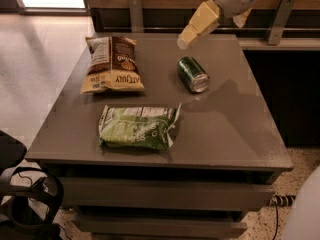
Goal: Place green can upright
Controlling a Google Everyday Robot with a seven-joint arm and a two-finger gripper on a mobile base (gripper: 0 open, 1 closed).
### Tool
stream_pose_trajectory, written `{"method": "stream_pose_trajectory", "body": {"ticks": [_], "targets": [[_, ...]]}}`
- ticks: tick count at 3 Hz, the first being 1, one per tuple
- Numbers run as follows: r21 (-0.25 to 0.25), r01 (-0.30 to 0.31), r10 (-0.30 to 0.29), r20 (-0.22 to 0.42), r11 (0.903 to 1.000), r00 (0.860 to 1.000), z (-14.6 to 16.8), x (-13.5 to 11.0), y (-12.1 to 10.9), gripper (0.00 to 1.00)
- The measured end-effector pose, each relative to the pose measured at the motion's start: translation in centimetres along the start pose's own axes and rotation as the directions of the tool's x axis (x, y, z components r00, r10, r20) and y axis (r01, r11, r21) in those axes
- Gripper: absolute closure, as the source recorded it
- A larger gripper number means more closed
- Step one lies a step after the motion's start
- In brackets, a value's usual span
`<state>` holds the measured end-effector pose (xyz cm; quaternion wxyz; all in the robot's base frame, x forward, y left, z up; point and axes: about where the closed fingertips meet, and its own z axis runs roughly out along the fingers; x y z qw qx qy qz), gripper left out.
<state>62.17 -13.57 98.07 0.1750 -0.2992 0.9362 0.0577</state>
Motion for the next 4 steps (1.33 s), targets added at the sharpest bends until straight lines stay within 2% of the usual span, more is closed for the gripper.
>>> {"method": "stream_pose_trajectory", "body": {"ticks": [1,2,3,4], "targets": [[-0.014,-0.046,0.045,-0.018,0.9989,0.999,1.6,-0.5,-0.7,0.0],[-0.039,-0.063,0.061,-0.048,0.9973,0.997,3.9,-1.6,-1.0,0.0],[-0.038,-0.093,0.09,-0.085,0.9949,0.992,5.7,-2.3,-1.5,0.0],[-0.014,-0.136,0.133,-0.14,0.9906,0.981,7.4,-2.6,-1.5,0.0]]}}
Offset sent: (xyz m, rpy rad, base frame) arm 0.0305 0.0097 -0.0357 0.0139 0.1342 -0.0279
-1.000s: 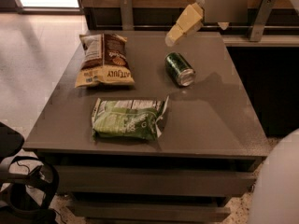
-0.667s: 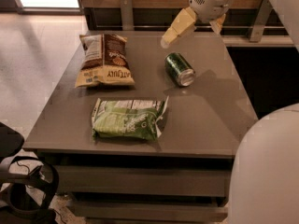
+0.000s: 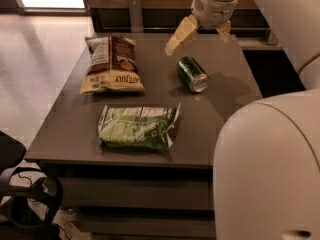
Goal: Place green can upright
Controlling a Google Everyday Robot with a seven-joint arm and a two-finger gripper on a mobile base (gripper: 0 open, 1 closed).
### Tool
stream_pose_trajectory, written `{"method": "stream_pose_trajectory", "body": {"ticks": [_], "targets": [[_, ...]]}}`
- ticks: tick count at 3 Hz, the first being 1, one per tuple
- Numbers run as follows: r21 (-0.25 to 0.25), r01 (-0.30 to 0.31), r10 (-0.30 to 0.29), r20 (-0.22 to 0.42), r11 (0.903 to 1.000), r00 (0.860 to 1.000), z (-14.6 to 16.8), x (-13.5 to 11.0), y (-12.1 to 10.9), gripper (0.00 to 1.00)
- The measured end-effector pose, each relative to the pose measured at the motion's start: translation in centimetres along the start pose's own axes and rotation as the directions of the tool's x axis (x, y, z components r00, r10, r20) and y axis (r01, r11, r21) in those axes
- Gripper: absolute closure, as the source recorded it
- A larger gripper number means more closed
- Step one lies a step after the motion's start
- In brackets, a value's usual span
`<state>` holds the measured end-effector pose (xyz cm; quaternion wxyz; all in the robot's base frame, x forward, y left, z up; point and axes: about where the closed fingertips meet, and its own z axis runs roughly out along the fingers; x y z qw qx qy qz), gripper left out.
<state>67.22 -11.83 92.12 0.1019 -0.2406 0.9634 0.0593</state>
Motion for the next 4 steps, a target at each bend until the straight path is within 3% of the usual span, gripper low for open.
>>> {"method": "stream_pose_trajectory", "body": {"ticks": [2,4], "targets": [[-0.015,-0.032,0.031,-0.069,0.9994,0.997,2.9,1.2,0.7,0.0],[0.054,0.05,-0.046,-0.067,0.9973,0.997,4.6,0.2,1.4,0.0]]}}
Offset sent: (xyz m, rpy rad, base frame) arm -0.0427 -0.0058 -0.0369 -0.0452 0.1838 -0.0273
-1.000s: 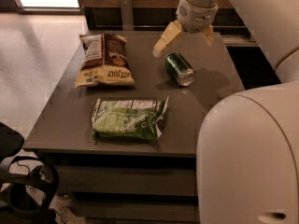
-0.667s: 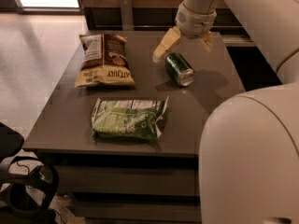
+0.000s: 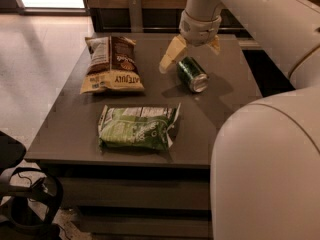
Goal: Place green can upright
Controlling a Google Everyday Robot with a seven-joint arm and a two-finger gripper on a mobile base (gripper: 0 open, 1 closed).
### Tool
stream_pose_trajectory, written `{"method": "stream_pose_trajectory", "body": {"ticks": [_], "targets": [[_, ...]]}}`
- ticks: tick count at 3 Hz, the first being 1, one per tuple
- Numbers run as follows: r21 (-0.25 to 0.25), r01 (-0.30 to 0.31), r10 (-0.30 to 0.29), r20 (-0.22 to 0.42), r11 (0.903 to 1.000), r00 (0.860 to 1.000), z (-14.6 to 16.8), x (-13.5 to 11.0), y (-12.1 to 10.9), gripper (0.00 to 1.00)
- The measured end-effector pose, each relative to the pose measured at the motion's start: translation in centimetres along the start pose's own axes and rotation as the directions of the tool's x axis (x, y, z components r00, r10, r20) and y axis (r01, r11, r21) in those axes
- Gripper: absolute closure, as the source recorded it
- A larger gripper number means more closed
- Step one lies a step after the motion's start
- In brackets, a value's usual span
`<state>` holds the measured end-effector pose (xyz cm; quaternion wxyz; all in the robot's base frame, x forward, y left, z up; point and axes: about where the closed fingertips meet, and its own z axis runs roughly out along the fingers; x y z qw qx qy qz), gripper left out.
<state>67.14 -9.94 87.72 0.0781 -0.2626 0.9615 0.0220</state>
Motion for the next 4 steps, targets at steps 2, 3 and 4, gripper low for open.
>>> {"method": "stream_pose_trajectory", "body": {"ticks": [2,3,4], "targets": [[0.05,0.013,-0.009,-0.084,0.9987,0.996,3.0,0.5,-0.8,0.0],[0.027,-0.001,0.003,-0.108,0.9996,0.994,4.2,0.6,-1.3,0.0],[0.008,-0.01,0.011,-0.112,0.9999,0.994,4.8,0.4,-1.5,0.0]]}}
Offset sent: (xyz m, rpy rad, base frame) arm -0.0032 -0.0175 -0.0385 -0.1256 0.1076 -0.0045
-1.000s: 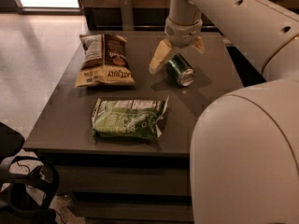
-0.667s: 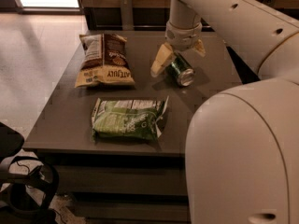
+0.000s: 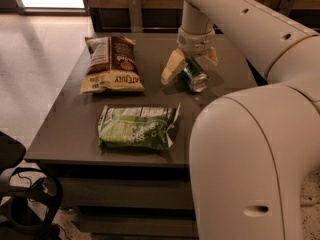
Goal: Place green can upright
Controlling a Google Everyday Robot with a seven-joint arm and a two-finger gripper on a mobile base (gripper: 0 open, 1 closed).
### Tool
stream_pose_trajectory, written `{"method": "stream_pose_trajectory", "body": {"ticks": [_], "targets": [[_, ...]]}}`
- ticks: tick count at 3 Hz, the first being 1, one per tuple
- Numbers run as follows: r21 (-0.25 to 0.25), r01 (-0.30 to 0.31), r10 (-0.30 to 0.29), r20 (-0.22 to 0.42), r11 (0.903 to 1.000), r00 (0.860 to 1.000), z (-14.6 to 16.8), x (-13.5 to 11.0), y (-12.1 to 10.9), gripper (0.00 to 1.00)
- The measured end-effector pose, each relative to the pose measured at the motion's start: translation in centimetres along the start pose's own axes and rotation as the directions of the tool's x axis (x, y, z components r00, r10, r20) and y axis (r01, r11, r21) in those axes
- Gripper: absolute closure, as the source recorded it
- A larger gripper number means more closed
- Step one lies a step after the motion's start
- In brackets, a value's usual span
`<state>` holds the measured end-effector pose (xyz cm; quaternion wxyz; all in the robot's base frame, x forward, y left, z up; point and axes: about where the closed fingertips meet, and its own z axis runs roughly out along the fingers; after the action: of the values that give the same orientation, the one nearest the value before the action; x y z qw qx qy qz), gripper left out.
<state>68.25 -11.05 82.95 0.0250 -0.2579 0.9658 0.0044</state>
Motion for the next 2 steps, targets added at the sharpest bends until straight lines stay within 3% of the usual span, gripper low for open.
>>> {"method": "stream_pose_trajectory", "body": {"ticks": [1,2], "targets": [[-0.001,0.0,0.0,0.012,1.0,1.0,0.3,-0.48,-0.05,0.12],[0.001,0.001,-0.001,0.027,1.0,1.0,0.7,-1.07,-0.08,0.42]]}}
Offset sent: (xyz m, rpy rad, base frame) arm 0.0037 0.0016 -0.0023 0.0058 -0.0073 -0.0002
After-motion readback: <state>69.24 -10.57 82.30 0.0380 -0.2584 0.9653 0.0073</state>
